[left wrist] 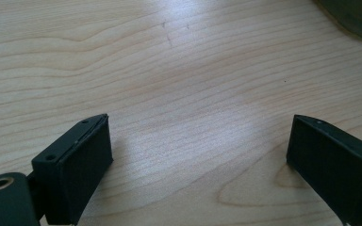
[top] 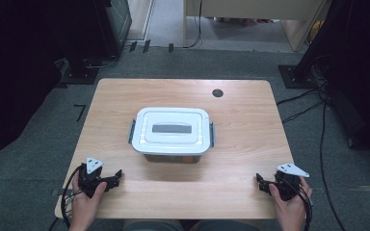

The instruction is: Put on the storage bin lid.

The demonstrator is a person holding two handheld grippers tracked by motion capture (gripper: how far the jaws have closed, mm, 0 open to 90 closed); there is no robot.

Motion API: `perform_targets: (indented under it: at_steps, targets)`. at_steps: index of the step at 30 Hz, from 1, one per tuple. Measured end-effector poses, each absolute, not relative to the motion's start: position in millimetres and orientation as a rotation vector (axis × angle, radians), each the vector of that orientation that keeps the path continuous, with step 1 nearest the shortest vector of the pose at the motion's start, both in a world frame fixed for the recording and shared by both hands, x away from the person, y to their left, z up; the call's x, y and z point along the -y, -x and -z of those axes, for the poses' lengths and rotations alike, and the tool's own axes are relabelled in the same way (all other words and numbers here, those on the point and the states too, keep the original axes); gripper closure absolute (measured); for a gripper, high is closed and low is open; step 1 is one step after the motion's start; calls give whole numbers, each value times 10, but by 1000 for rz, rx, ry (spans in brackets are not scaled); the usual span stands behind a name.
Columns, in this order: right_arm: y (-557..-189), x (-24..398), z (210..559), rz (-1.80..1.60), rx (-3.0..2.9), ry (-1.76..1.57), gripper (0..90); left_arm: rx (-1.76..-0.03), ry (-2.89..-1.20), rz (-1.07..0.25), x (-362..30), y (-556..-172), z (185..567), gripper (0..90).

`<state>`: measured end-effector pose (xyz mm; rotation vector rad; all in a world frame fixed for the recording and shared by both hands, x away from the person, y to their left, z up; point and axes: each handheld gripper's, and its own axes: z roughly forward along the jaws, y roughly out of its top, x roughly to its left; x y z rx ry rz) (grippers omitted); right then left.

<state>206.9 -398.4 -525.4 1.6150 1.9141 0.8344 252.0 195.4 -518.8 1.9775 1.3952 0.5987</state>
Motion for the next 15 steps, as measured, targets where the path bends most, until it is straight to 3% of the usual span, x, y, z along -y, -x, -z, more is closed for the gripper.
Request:
perform_targets:
  at_steps: [7, 11, 15]
  targets:
    - [-2095, 3967, 5255, -842, -1911, -1635, 62, -1395, -1977, -598, -1954, -2521, 5188, 70]
    - [-2127, 3972, 5261, -819, -1905, -1660, 0, -1391, -1981, -596, -1953, -2534, 5188, 66]
    - [-2144, 3970, 5262, -817, -1906, -1659, 0, -1403, -1974, -601, -1940, -2537, 5189, 60]
